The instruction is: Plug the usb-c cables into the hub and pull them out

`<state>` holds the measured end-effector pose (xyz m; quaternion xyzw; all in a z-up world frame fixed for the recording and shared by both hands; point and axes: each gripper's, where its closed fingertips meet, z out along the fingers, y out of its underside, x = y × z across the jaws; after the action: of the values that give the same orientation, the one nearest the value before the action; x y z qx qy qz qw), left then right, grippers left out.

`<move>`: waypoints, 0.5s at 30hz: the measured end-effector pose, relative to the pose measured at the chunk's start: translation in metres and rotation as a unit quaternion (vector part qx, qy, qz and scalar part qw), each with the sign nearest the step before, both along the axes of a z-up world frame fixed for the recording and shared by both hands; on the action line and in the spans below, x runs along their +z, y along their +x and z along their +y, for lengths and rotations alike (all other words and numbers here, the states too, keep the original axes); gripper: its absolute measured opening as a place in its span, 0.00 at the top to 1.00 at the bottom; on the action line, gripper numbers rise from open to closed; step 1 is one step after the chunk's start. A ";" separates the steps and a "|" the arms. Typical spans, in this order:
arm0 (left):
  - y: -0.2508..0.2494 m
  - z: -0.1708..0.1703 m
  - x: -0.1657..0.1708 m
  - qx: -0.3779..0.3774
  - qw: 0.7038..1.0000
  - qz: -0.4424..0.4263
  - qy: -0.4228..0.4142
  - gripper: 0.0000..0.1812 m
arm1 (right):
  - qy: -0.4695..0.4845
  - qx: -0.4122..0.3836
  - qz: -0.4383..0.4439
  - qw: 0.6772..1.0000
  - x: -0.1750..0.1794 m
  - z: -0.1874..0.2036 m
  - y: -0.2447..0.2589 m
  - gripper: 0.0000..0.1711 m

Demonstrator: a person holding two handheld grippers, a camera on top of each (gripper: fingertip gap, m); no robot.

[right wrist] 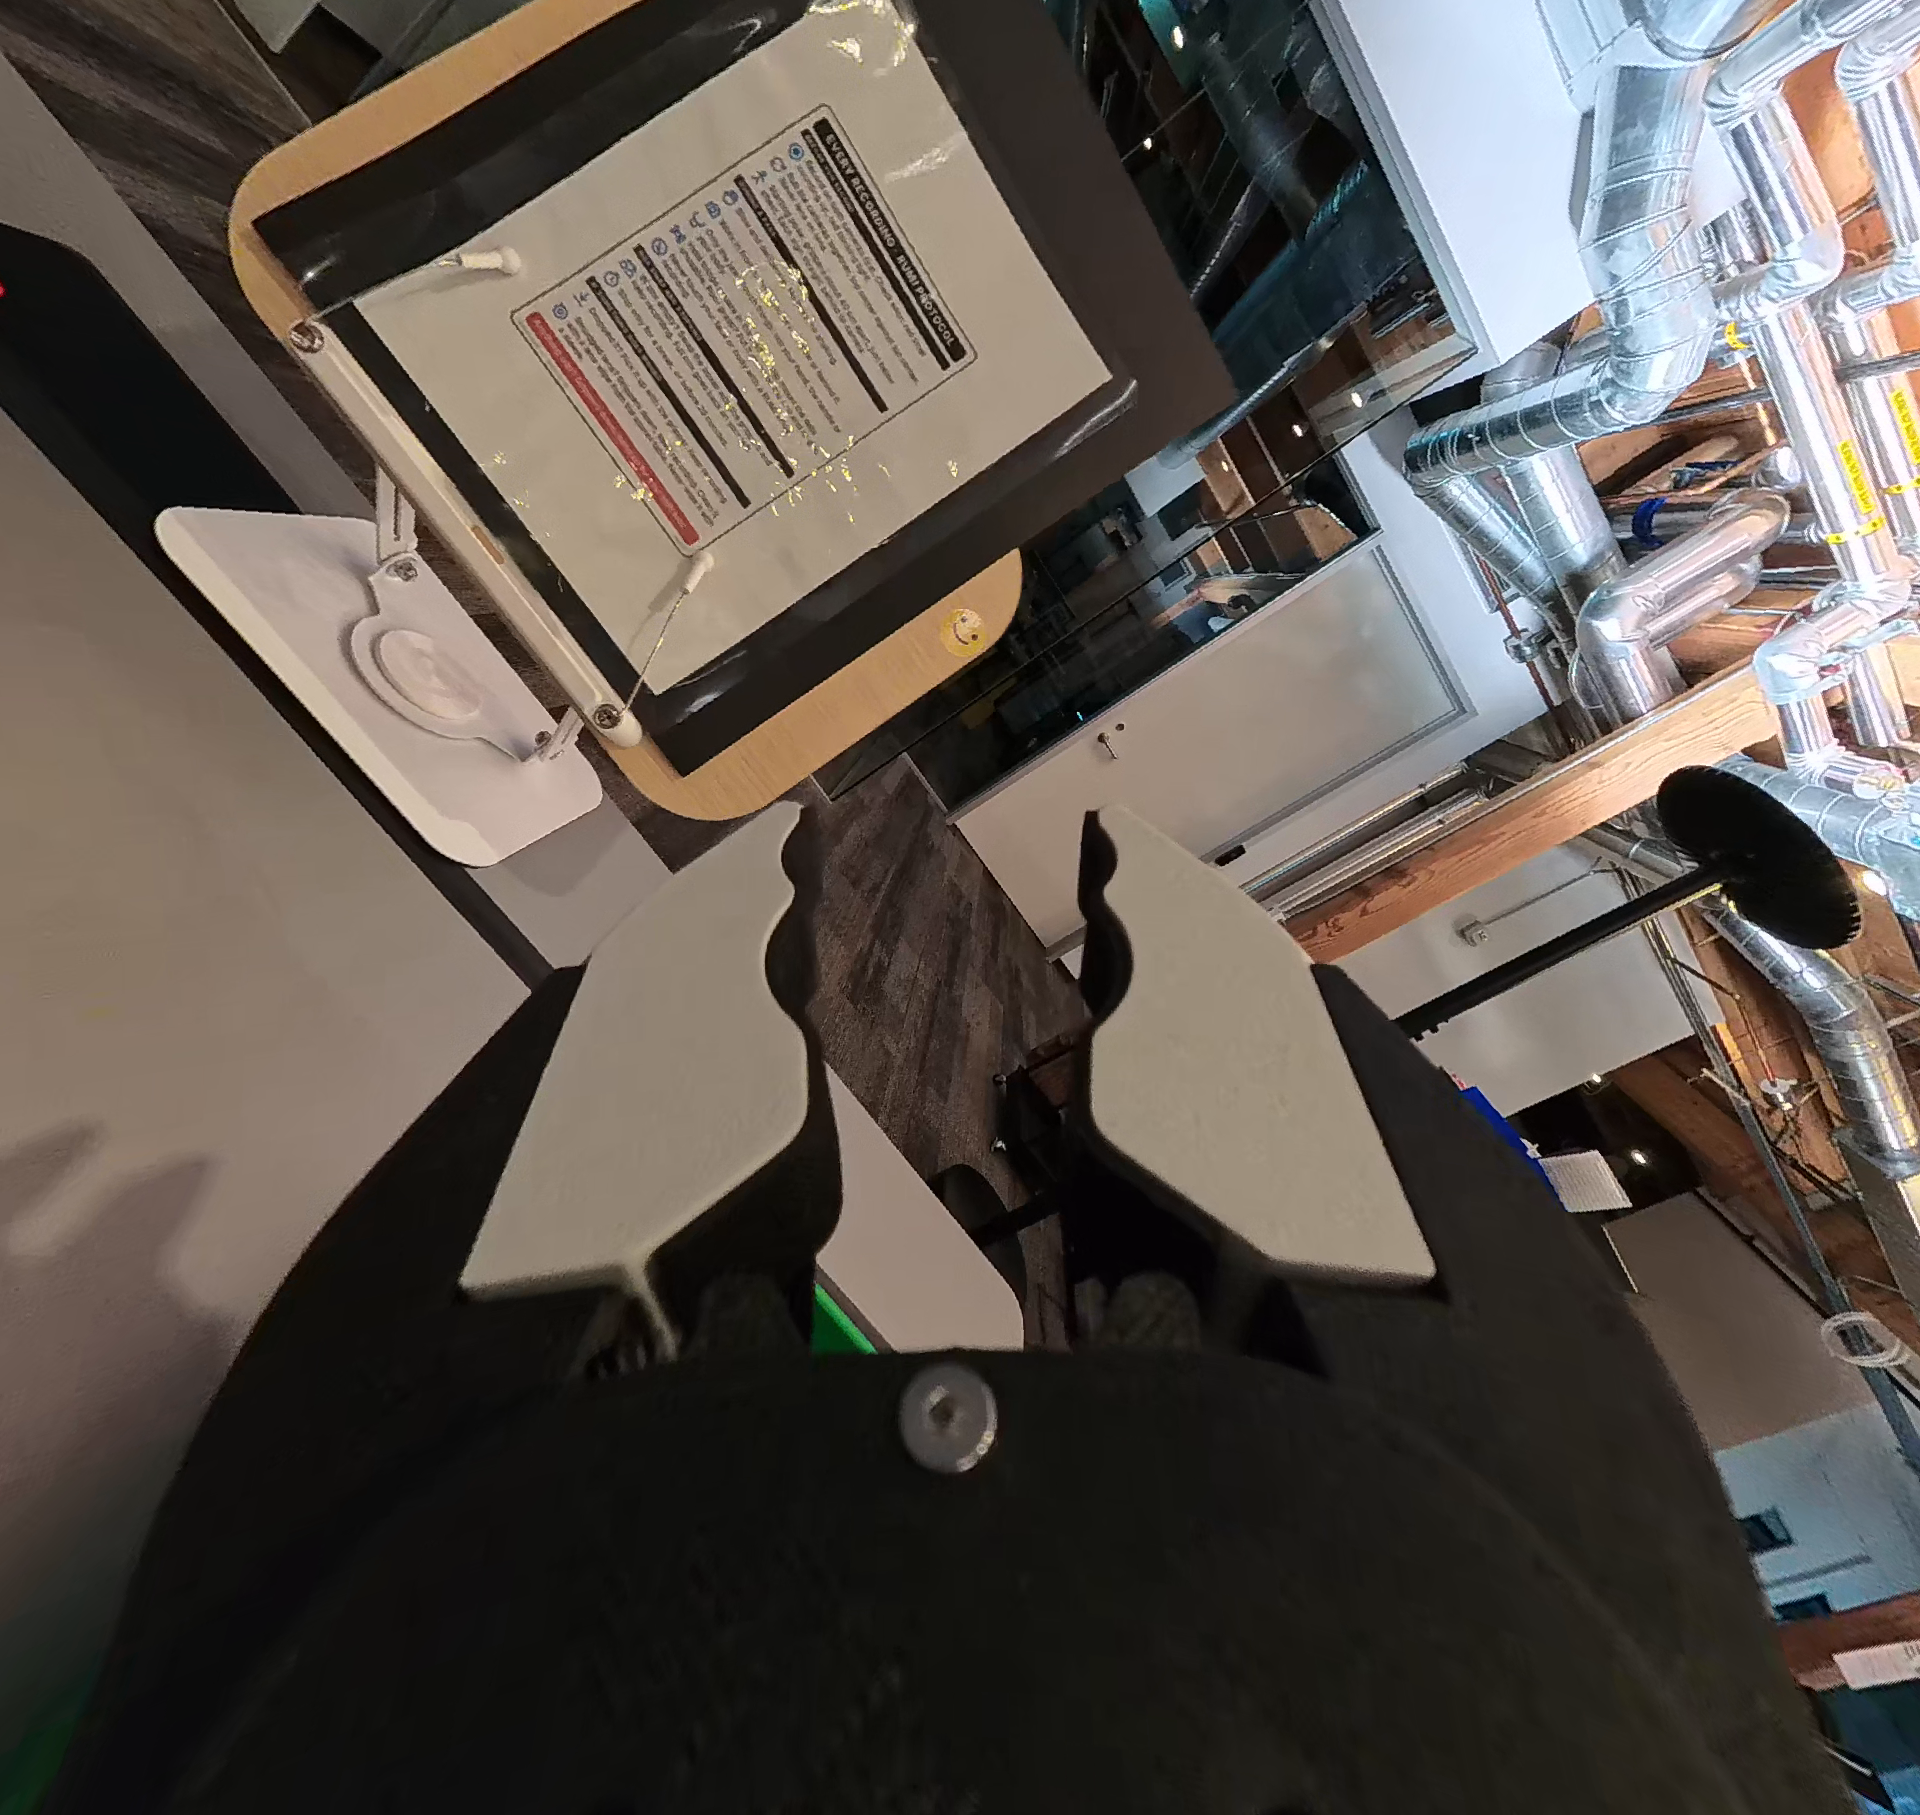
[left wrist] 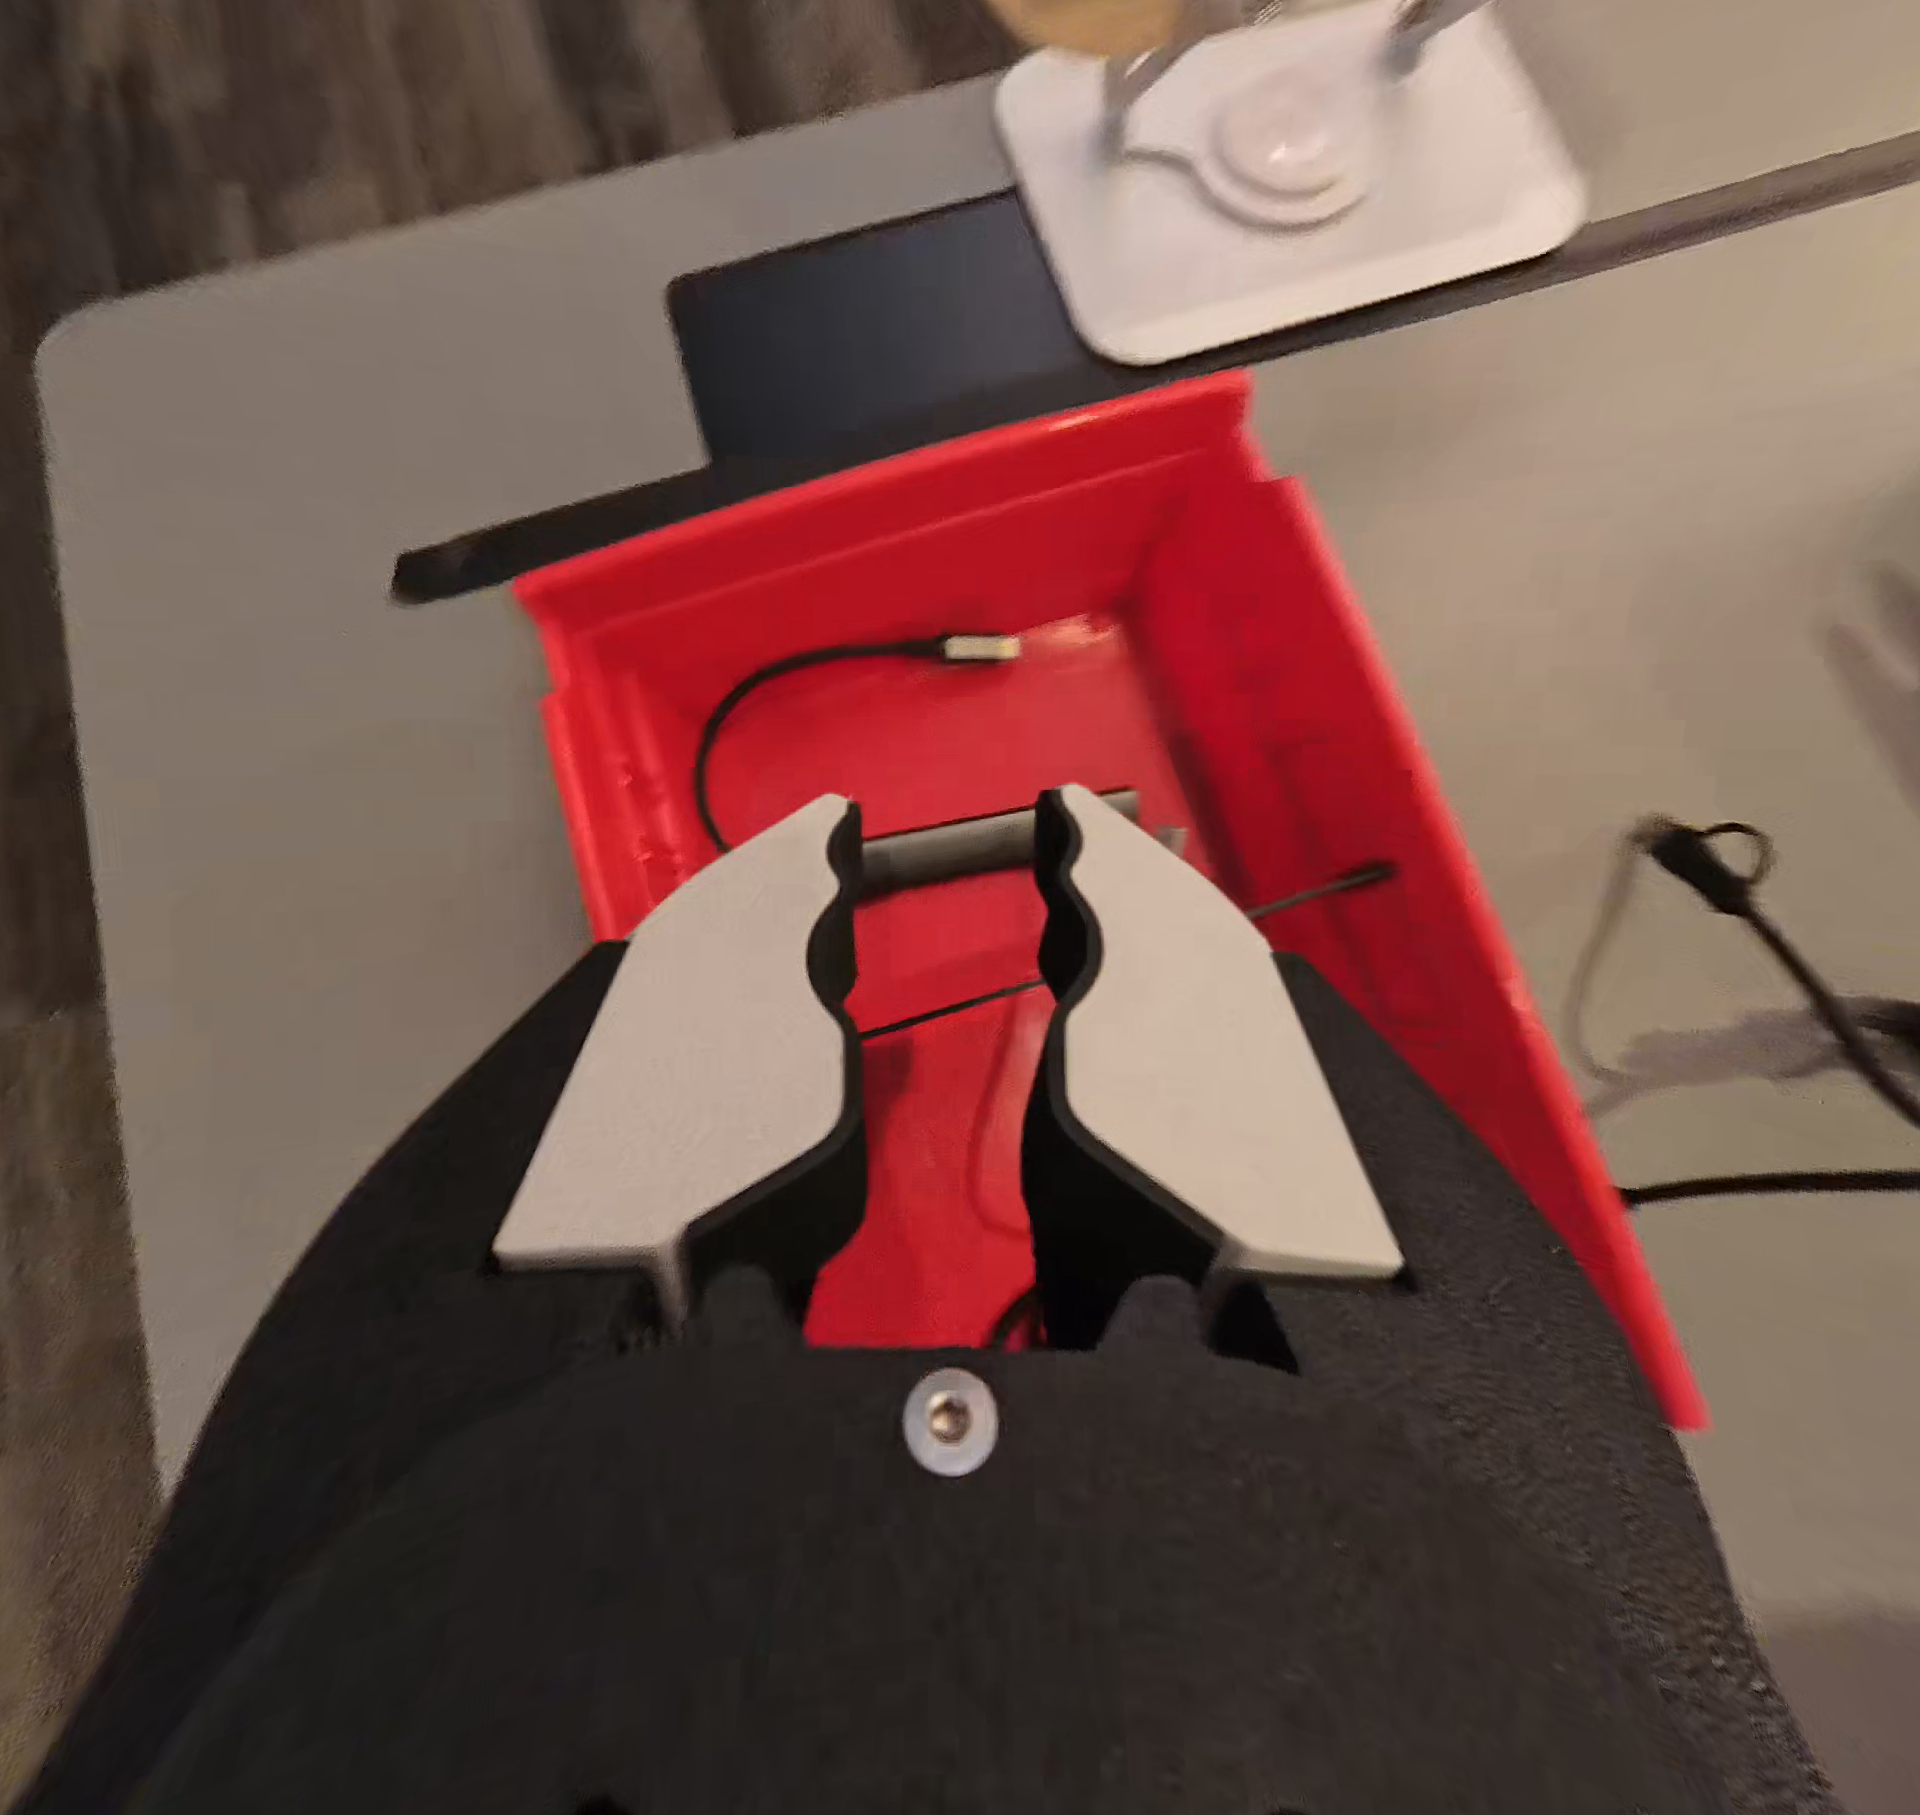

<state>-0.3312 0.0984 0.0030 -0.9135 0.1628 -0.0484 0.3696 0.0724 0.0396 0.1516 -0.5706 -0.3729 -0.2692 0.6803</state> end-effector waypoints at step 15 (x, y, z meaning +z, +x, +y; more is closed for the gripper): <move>0.007 0.059 -0.054 -0.376 0.834 0.403 0.016 0.90 | 0.003 -0.020 0.004 1.000 0.001 0.007 0.022 0.72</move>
<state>-0.3245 0.1569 -0.0511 -0.7142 0.6295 0.1915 0.2386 0.0942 0.0464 0.1526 -0.5768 -0.3578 -0.2820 0.6781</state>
